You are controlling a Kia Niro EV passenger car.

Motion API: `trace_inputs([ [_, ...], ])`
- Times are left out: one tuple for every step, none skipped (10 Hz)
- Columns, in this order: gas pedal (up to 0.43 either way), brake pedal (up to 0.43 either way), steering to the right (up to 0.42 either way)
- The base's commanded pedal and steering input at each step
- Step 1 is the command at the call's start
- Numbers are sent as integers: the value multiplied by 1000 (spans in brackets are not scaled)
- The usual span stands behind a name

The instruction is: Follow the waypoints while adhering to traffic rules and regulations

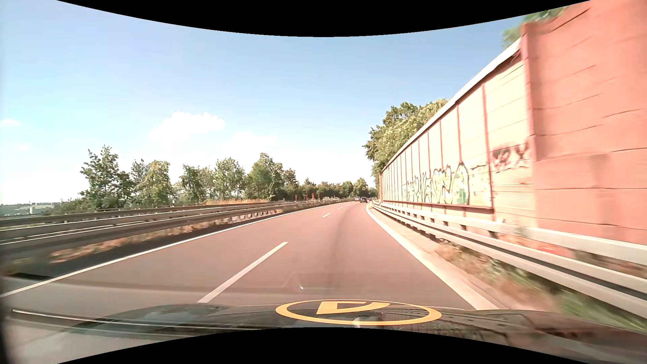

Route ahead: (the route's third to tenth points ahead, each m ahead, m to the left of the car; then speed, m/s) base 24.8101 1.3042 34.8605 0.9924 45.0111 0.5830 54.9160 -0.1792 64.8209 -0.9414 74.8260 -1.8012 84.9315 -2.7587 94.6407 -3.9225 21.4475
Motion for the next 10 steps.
trace_inputs([
  [177, 0, 6],
  [177, 0, 6],
  [177, 0, 6],
  [177, 0, 6],
  [177, 0, 6],
  [177, 0, 6],
  [177, 0, 6],
  [177, 0, 6],
  [177, 0, 6],
  [177, 0, 6],
])
